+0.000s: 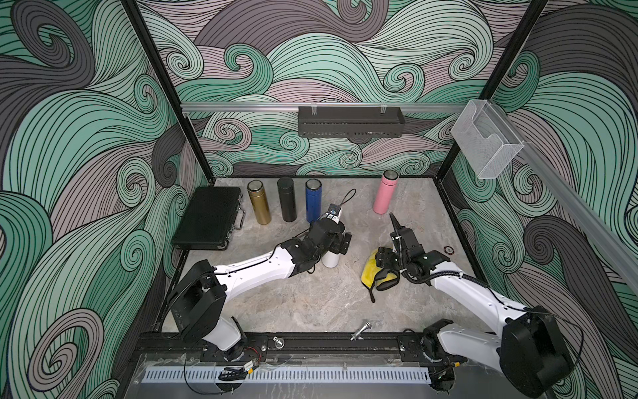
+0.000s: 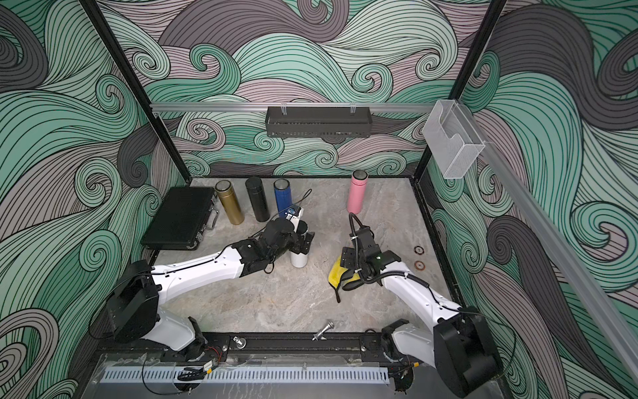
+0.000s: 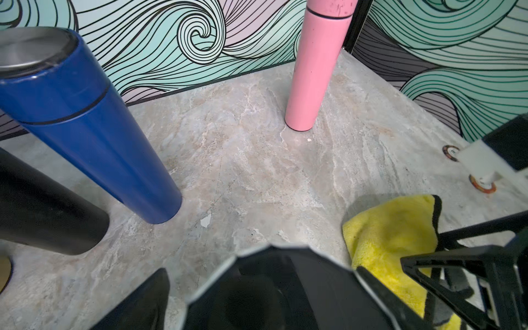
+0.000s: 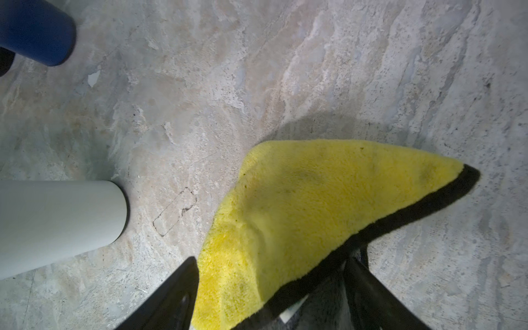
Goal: Wipe the surface of the thermos
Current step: Place the thermos at the center of the board.
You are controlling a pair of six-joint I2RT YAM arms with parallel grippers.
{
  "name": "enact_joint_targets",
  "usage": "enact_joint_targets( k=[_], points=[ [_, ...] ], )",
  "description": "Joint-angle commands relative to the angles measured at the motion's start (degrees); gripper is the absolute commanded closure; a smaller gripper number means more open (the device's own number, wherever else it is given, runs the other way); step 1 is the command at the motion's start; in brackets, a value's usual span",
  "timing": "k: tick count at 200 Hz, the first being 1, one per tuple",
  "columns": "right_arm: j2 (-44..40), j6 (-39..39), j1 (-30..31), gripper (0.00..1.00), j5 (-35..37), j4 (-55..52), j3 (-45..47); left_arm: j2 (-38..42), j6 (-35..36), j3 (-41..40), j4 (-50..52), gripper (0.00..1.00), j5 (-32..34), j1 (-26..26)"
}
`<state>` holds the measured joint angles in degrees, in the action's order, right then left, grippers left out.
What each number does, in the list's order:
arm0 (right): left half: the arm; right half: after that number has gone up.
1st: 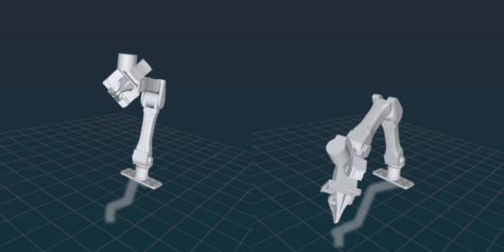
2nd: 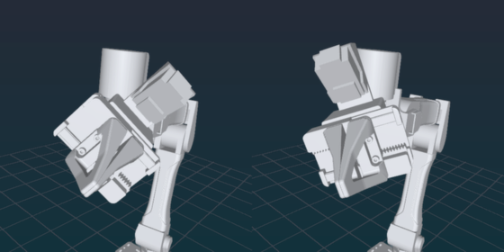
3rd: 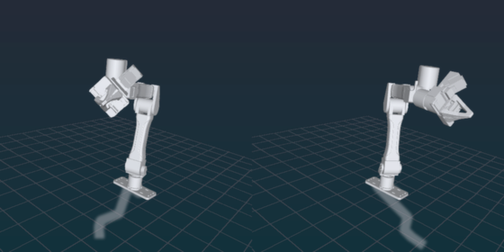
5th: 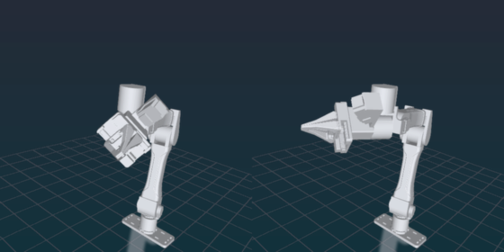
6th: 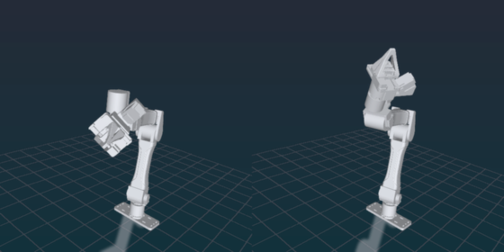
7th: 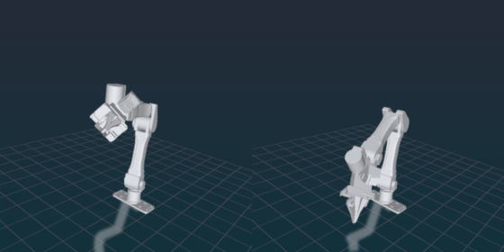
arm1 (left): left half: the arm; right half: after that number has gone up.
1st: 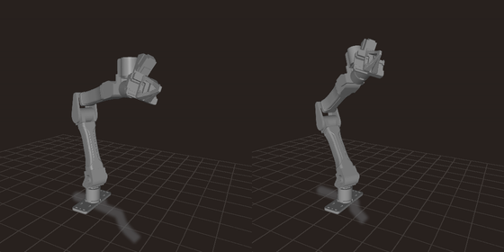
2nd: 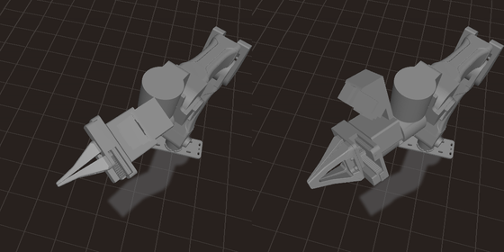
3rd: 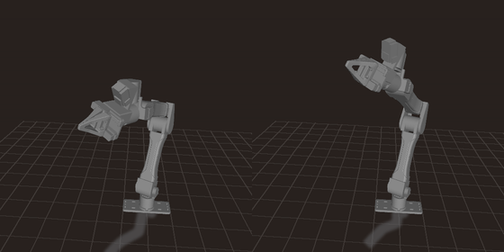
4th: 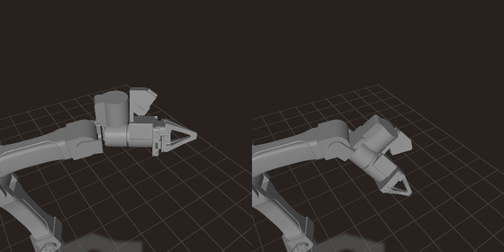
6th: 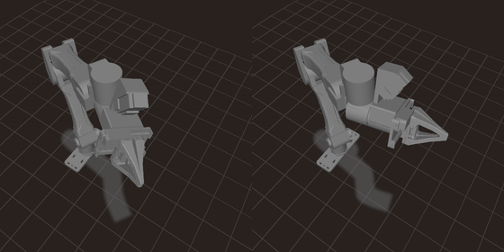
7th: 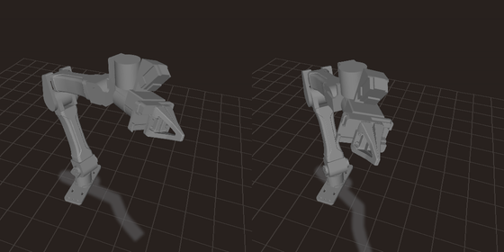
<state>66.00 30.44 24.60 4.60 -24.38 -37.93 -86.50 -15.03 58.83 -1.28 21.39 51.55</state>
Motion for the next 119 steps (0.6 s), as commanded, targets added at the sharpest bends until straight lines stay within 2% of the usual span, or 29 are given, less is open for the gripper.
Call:
enact_joint_targets(
  k=[1, 25, 29, 35, 80, 94, 119],
  points=[
    [-2.96, -0.79, -0.18, 0.12, -0.36, -2.86, -2.59, 2.16, 0.22, 0.26, -0.14, 0.01, 4.0, 0.72],
    [-5.89, -1.0, -0.05, 0.11, -1.25, -4.51, -4.85, 4.43, 0.43, 0.26, 0.44, 0.01, 4.48, 1.42],
    [-6.52, -0.93, -0.08, 0.06, -1.39, -4.59, -5.26, 4.66, 0.52, 0.24, 0.55, 0.01, 4.38, 1.57],
    [-7.44, -1.04, 0.03, 0.05, -2.2, -4.52, -5.83, 6.35, 0.66, 0.51, 1.01, 0.01, 4.39, 1.71],
    [-10.73, -3.0, 2.65, 0.05, -7.77, -4.62, -13.48, 12.2, -0.03, 5.26, 7.89, 0.01, 1.25, 1.84],
    [-10.07, -3.78, 4.59, 0.05, -8.03, -4.7, -16.33, 14.58, -1.41, 6.05, 9.63, 0.01, 3.66, 1.89],
    [-5.23, -5.15, 8.82, 0.05, -8.57, -4.66, -22.27, 20.43, -6.31, 6.28, 13.49, 0.01, 11.72, 1.65]
  ],
)
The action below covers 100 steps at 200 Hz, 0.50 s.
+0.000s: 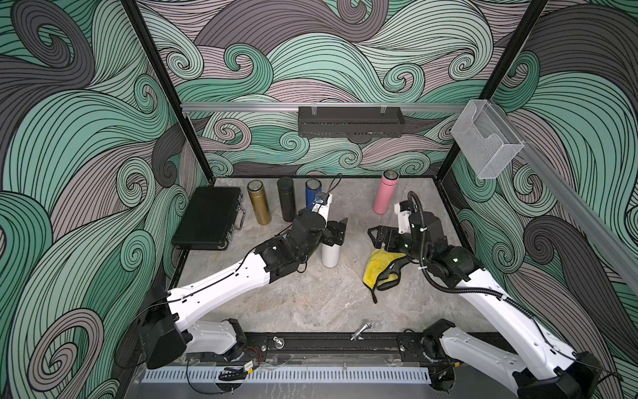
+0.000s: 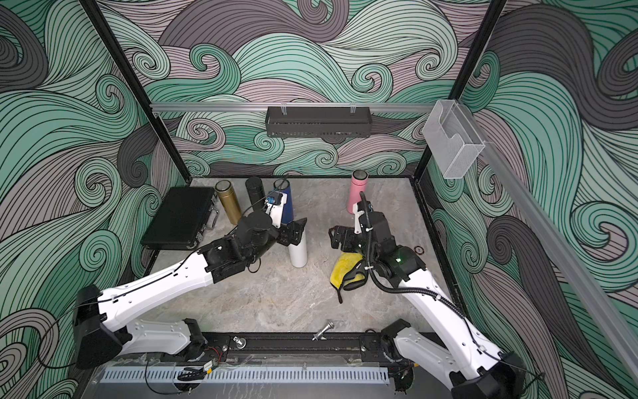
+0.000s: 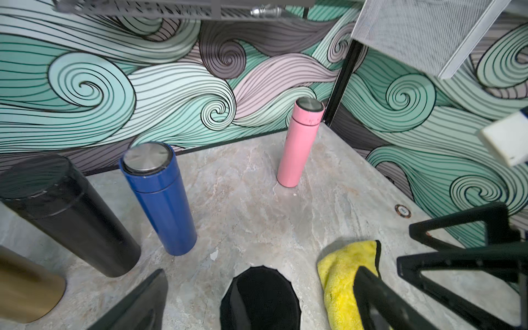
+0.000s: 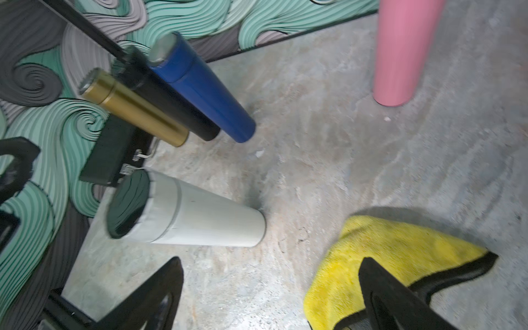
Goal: Wipe the surface of the thermos
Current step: Place the thermos at the center of the board.
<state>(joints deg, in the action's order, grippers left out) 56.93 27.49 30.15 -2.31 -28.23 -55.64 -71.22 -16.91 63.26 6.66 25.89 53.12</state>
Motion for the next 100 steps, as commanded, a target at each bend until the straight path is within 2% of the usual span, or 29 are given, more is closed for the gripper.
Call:
enact_joint_targets(
  k=[1, 44, 100],
  points=[
    [4.13, -2.32, 3.52, 0.05, -1.61, -0.92, -4.92, 5.27, -4.44, 1.81, 5.65, 0.01, 7.36, 0.06],
    [16.46, -5.38, 11.59, 0.06, 1.56, -2.21, -15.1, 14.04, -8.33, -0.31, 11.7, 0.01, 10.52, -1.17],
    [29.14, -8.03, 17.03, 0.06, 10.78, -8.78, -25.54, 24.46, -12.12, -10.57, 10.51, 0.01, 11.66, -4.98]
  ],
)
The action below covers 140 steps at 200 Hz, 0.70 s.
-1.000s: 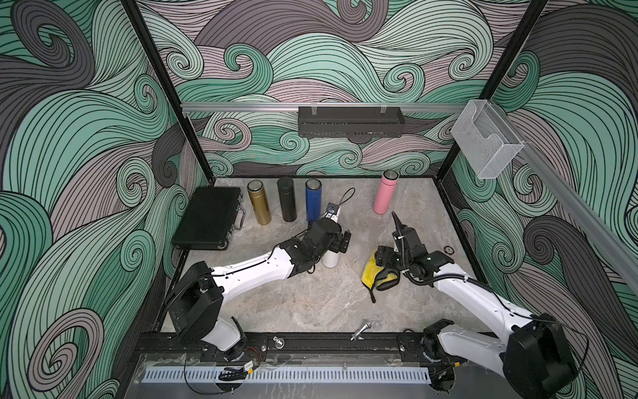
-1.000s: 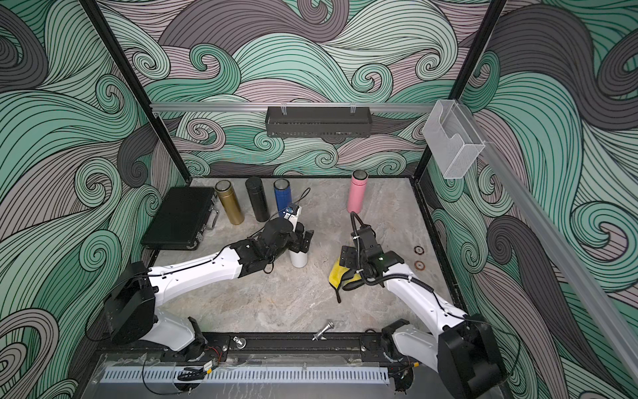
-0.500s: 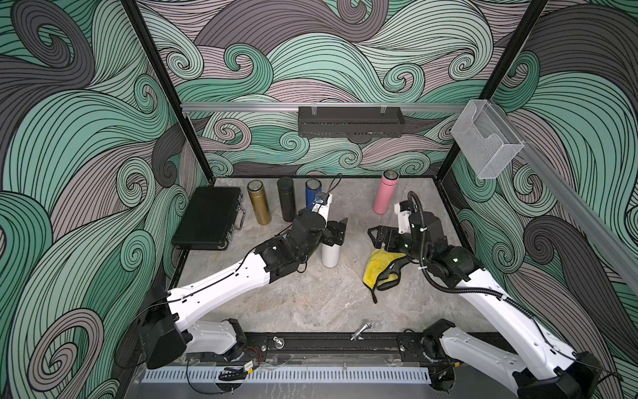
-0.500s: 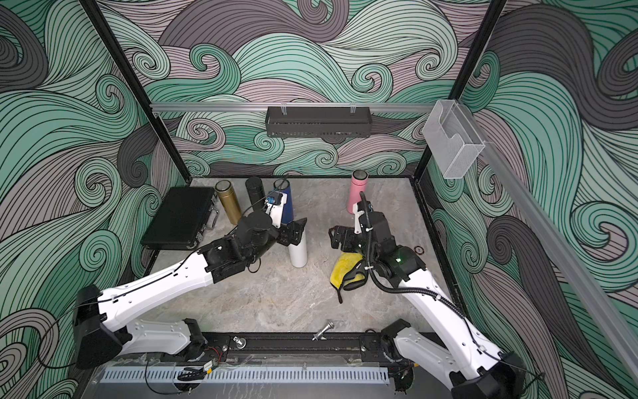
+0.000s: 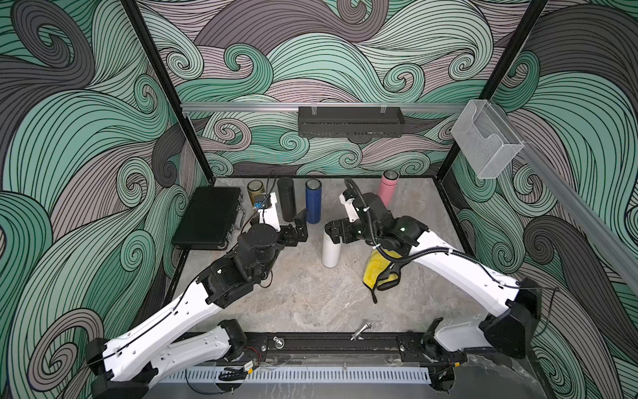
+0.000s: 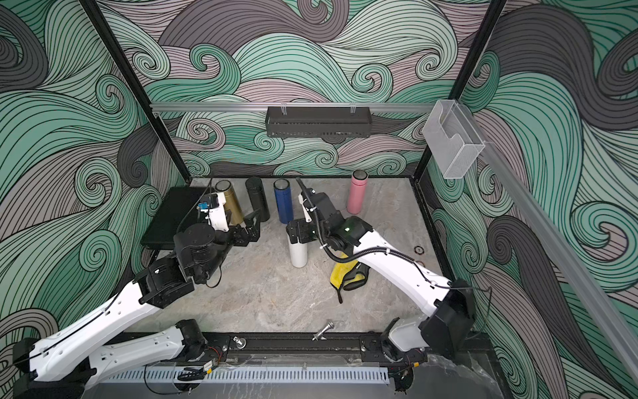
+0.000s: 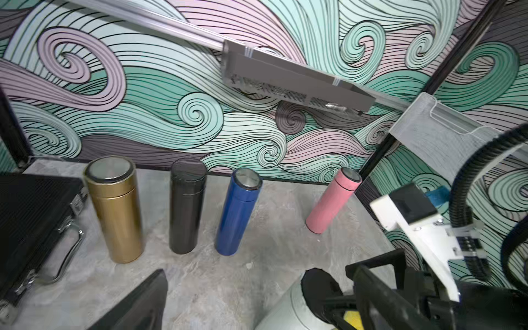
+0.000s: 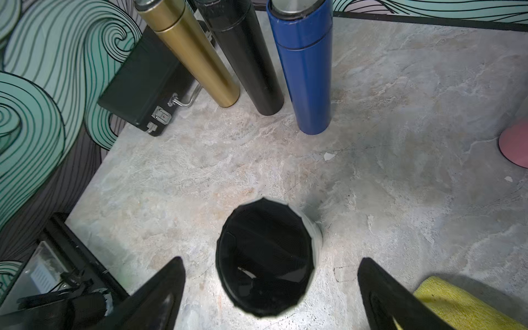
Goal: Wipe the surface of the thermos
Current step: Place the thermos at the center of the board, then pick up the thermos from the center of the board.
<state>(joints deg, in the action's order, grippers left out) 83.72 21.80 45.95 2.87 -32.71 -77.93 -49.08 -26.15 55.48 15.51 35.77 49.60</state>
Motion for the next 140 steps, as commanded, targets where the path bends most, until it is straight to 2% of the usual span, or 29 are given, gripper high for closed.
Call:
enact_joint_targets(
  k=[1, 28, 81, 108, 129, 133, 140],
  points=[
    [2.47, -2.41, 1.24, 0.06, 5.67, -4.3, -3.35, 2.41, -2.87, -2.9, 1.64, 0.01, 1.77, -1.5],
    [6.62, -3.59, 1.71, 0.06, 7.02, -7.48, -6.17, 3.64, -3.29, -4.46, 1.95, 0.01, 1.4, -2.47],
    [9.68, -2.62, 2.65, 0.1, 6.75, -5.76, -5.13, 2.79, -2.86, -4.43, 1.15, 0.01, -0.77, -3.55],
    [11.21, -2.4, 2.74, 0.18, 6.18, -3.96, -4.81, 2.24, -2.77, -4.33, 1.42, 0.01, -1.32, -3.98],
    [11.75, -2.32, 2.74, 0.28, 6.29, -4.03, -5.22, 2.15, -2.78, -4.17, 2.28, 0.01, -1.47, -4.47],
    [11.68, -2.29, 2.69, 0.32, 6.35, -4.03, -5.24, 2.22, -2.85, -4.15, 2.39, 0.01, -1.49, -4.56],
    [11.47, -2.3, 2.65, 0.44, 6.52, -3.98, -5.19, 2.3, -2.85, -4.2, 2.5, 0.01, -1.49, -4.73]
  ],
)
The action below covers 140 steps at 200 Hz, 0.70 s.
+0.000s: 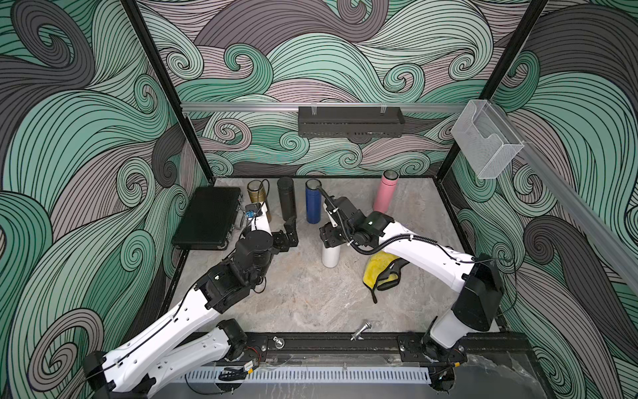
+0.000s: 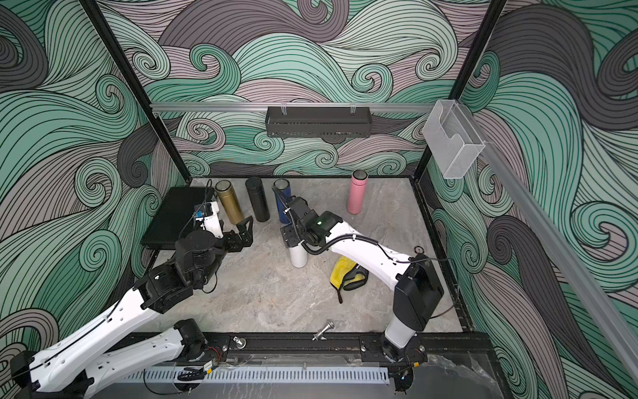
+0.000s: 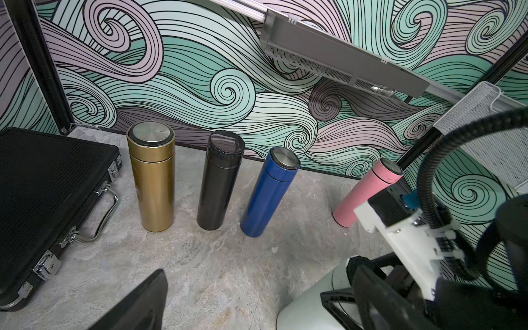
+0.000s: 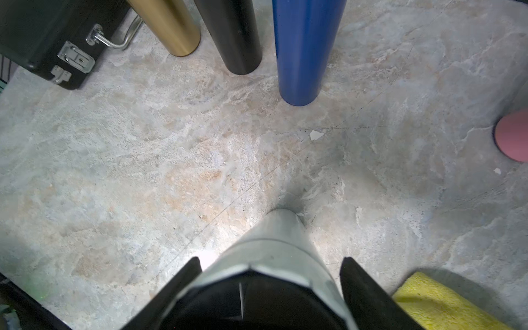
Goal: Wipe the surface of the thermos
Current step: Pick up the thermos from the center of the board.
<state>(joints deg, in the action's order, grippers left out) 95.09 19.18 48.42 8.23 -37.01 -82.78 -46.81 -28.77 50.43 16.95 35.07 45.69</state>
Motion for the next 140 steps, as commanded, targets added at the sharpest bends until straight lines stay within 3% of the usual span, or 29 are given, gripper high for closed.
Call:
enact_joint_targets(
  k=[1, 11, 15, 24, 71, 140],
  points=[
    [0.06, 0.29, 0.18, 0.45, 1.17, 0.39, -0.35, 0.04, -0.23, 0.83, 1.06, 0.01, -0.79, -0.84],
    [-0.37, 0.16, 0.18, 0.65, 1.6, 0.62, -0.16, 0.05, -0.25, 0.72, 1.07, 0.01, -0.91, -1.14],
    [-0.58, 0.07, 0.18, 0.8, 2.06, 0.63, -0.12, 0.0, -0.23, 0.7, 1.02, 0.01, -1.01, -1.34],
    [-1.0, -0.15, 0.14, 1.0, 2.81, 0.6, -0.14, -0.12, -0.25, 0.63, 0.91, 0.01, -1.3, -1.72],
    [-1.2, -5.73, -4.64, 1.0, 6.98, -0.16, -3.84, -1.07, 0.72, 0.25, 0.21, 0.01, -2.25, -3.65],
    [9.52, -10.06, -13.62, 1.0, 5.82, 0.92, -15.93, -1.97, 1.03, -0.1, -1.09, 0.01, -4.81, -6.14]
  ],
)
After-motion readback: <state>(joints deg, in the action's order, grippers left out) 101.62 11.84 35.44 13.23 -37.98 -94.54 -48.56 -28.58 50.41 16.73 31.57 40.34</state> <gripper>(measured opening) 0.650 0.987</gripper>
